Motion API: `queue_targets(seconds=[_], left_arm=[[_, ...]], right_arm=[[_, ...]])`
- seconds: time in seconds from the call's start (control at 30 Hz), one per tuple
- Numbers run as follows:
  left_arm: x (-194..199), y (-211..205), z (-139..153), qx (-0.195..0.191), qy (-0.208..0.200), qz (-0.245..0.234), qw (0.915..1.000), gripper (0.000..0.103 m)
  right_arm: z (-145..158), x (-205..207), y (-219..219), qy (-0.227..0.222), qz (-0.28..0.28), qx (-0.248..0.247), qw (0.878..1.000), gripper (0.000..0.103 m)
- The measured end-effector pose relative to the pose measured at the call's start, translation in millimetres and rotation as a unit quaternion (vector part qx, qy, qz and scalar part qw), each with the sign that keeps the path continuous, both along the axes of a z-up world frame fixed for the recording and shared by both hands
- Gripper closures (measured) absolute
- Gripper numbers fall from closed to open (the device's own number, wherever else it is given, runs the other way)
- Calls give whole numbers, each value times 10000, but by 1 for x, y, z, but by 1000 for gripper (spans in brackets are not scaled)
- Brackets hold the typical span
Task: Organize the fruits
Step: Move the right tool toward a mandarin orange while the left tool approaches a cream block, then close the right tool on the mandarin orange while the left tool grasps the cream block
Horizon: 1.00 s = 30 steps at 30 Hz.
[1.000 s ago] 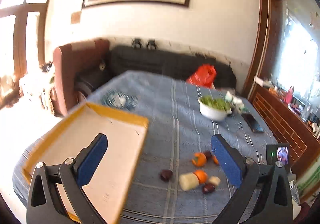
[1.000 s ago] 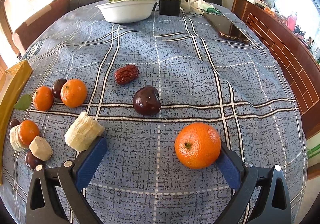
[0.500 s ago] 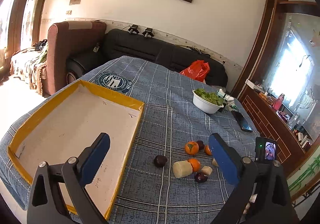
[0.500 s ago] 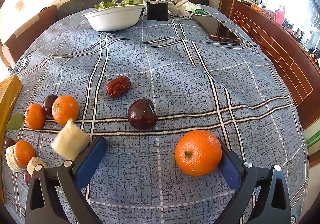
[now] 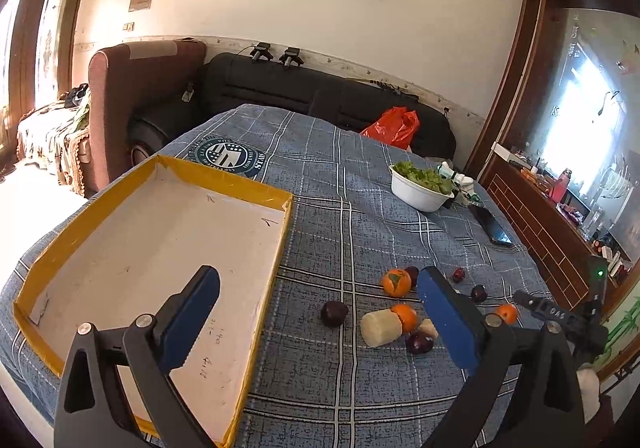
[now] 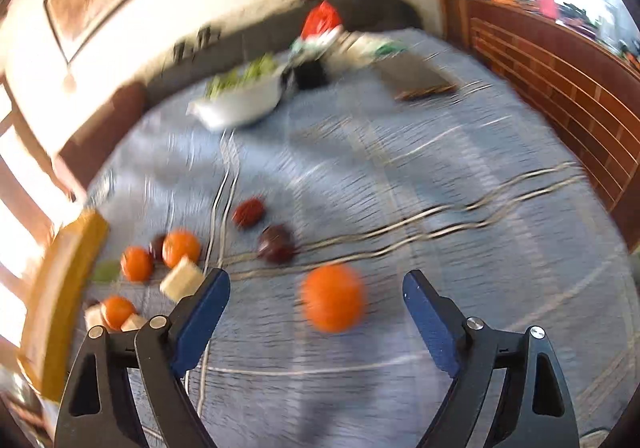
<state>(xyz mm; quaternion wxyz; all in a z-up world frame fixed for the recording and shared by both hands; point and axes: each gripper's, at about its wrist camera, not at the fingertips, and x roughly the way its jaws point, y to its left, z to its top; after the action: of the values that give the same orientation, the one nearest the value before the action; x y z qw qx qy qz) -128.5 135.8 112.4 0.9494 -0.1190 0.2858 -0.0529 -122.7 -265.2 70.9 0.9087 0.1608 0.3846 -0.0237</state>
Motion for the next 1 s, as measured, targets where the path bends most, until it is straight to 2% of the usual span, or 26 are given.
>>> queue_targets(seconds=[0.07,0.13,0.17,0.3,0.4,0.53,0.6,0.67,0.73,0.83,0.93,1.0], left_arm=[[7,-8,-8,-22,119,-170,9998,4],[14,-23,-16,94,266,-389,9988,4],[17,-31,-20,171,343,-540,9978,4],[18,-53,-29,419,421,-1084,9923,16],[20,-54,-35,616,532,-1235,9890,18],[30,-57,-43,957,691,-1461,9822,19],[36,-65,-48,1225,756,-1605,9765,26],[44,-75,-53,1447,850,-1820,9689,42],[50,-86,-58,1647,931,-2103,9592,53],[59,-98,-64,1894,1001,-2438,9459,55],[69,-105,-72,2042,1149,-2777,9317,55],[74,-109,-76,2066,1246,-2903,9260,55]], right_arm=[[11,-6,-23,-99,-193,49,9998,18],[14,-4,-34,-31,-158,187,9997,32],[13,0,-37,18,-121,230,9997,34],[-3,11,-15,264,314,194,9990,35],[-13,12,2,322,455,-10,9984,35],[-22,14,8,397,462,24,9981,35],[-26,17,7,398,457,50,9982,37],[-26,16,5,379,446,46,9983,42],[-27,14,4,336,379,49,9987,51],[-27,12,-1,294,324,155,9989,55],[-27,11,-2,270,306,188,9990,56],[-27,11,-1,262,320,178,9990,56]])
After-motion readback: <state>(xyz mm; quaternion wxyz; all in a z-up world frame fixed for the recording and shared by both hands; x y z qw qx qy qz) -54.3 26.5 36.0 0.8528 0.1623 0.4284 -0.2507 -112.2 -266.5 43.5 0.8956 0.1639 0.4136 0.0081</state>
